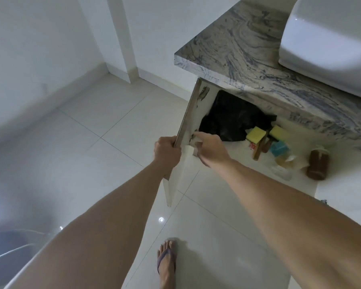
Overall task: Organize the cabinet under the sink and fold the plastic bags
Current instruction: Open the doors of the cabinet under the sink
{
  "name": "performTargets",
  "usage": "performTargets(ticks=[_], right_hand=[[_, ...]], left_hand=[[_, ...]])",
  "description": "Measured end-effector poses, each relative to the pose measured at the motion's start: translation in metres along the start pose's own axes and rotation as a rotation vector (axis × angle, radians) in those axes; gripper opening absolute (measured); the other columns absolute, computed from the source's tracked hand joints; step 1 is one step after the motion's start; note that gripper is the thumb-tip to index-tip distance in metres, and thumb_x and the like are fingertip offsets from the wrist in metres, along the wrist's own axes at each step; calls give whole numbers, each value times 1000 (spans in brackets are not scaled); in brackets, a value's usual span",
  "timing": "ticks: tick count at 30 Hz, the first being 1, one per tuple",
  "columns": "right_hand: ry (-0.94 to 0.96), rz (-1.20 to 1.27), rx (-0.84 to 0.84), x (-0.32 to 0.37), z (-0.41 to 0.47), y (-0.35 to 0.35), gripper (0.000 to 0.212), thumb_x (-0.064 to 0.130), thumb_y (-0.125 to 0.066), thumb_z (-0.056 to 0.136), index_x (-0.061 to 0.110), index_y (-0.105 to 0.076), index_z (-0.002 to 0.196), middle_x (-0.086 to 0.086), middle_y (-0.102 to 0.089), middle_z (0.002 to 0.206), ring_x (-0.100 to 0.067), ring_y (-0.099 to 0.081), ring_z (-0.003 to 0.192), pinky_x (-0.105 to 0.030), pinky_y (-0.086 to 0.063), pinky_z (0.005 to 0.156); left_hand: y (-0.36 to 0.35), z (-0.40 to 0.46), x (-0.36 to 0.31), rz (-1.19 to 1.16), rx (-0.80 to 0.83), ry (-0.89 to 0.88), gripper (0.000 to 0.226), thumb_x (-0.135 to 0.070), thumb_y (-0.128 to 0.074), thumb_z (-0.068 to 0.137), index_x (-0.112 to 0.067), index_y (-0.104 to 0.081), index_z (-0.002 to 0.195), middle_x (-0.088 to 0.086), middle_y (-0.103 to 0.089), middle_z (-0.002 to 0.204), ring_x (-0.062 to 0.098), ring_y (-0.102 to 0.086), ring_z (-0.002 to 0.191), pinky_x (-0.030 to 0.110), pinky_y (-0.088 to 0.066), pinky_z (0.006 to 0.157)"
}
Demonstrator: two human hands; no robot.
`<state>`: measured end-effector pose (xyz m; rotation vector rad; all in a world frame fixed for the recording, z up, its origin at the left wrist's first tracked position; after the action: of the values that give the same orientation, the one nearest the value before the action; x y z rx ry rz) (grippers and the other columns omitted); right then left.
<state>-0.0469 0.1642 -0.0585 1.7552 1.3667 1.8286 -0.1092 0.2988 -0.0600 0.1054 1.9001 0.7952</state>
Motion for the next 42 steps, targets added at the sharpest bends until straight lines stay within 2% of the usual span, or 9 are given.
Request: performTargets(ticks=[4,8,14,18,22,28,32,36,42], right_hand=[[220,-272,129,34,49,-2,64,-3,-42,97,22,-23,153,2,-26,159,-18,-39,138,-35,-40,108],[413,-641,131,54,90,-21,63,13,-46,101,16,-14,155,0,-10,163,-23,-7,150,-45,-20,119],[482,-700,-4,73,121,-40,45,19,-42,103,13,-36,147,-4,-36,155,-26,-31,143,-38,-30,113],[441,-709,-54,79,127,-45,40,14,-44,102,16,-45,141,1,-47,147,-25,-42,137,-38,-47,94],[408,-683,-38,80,130,-46,40,10,-45,100,18,-46,139,5,-49,145,-25,-47,133,-39,-53,80],[461,-663,52,71,121,-35,49,16,-41,103,16,-30,151,2,-28,159,-21,-26,146,-39,-40,106],[394,-573,50,49,104,-12,50,19,-42,103,14,-29,151,-1,-28,159,-23,-29,145,-39,-34,111],[276,-435,28,3,78,21,41,19,-45,101,10,-46,141,-7,-47,146,-29,-49,130,-44,-44,103],[-29,-394,-2,-75,41,61,43,24,-43,101,19,-45,144,-3,-51,144,-27,-51,128,-38,-45,103]], left_hand=[[35,20,16,77,-39,24,14,-6,-52,82,-2,-63,74,3,-40,64,21,-35,58,26,-31,53],[71,37,26,161,-99,77,25,-7,-51,85,-13,-61,63,-1,-40,61,19,-37,53,21,-28,48],[99,63,37,255,-170,73,18,-6,-51,82,-4,-65,70,5,-44,68,25,-39,64,25,-30,50],[103,70,40,299,-200,55,27,-4,-51,82,-12,-42,58,3,-31,63,23,-27,61,25,-21,47],[100,72,41,371,-213,47,24,0,-47,80,-14,-41,62,2,-32,62,26,-30,62,25,-22,50],[80,54,33,574,-279,-207,38,14,-46,75,-12,-53,101,4,-58,92,28,-53,83,33,-36,68],[59,54,33,765,-261,-450,64,13,-54,67,-6,-52,128,11,-48,138,32,-41,130,44,-32,109],[29,49,18,852,-164,-596,51,5,-63,63,-4,-61,113,18,-54,132,38,-42,132,56,-26,113],[-30,44,-21,887,85,-525,38,-12,-58,83,-11,-62,121,5,-62,124,25,-49,119,36,-34,105]])
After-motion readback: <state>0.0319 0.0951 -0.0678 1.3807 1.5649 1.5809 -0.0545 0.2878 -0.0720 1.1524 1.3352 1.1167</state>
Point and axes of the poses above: each hand's wrist, its own z-axis towards the middle knuckle, its own y-axis out of the back of the hand, x = y × z, the point moved 1 cm from there along z, towards the middle knuckle
